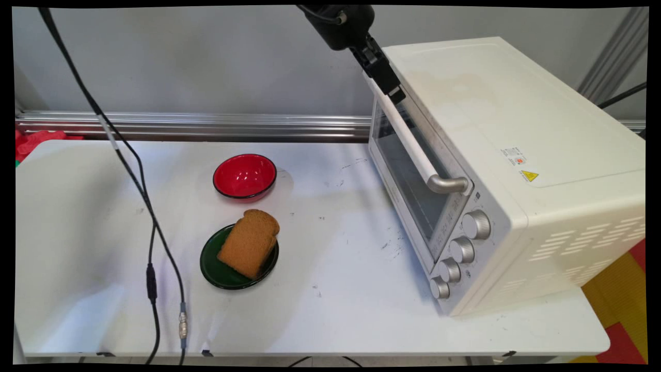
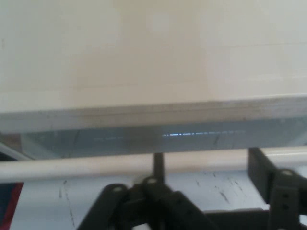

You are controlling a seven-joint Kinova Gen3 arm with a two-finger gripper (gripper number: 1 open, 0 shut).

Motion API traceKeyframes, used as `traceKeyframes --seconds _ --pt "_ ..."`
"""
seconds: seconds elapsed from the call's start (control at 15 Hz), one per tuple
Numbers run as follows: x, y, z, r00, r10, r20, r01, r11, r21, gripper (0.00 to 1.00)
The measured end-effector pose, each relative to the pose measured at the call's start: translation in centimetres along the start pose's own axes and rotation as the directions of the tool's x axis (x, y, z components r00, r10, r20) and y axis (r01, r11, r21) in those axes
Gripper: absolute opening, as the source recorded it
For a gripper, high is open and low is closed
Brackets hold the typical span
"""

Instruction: Open the oven

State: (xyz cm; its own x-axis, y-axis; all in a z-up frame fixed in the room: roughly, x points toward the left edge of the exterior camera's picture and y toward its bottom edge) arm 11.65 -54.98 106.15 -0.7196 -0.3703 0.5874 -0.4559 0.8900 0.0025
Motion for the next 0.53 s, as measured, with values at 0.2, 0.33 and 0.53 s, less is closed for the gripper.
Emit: traceKeyframes --seconds 0.2,0.33,0.53 --pt "0.2 -0.5 0.7 1.000 0.022 -0.006 -0.022 1.000 -0.003 0.00" --pt "0.3 -0.7 1.0 1.000 0.024 -0.007 -0.024 1.000 -0.004 0.00" --pt "0.3 -0.9 1.6 1.000 0.013 -0.005 -0.013 1.000 -0.010 0.00"
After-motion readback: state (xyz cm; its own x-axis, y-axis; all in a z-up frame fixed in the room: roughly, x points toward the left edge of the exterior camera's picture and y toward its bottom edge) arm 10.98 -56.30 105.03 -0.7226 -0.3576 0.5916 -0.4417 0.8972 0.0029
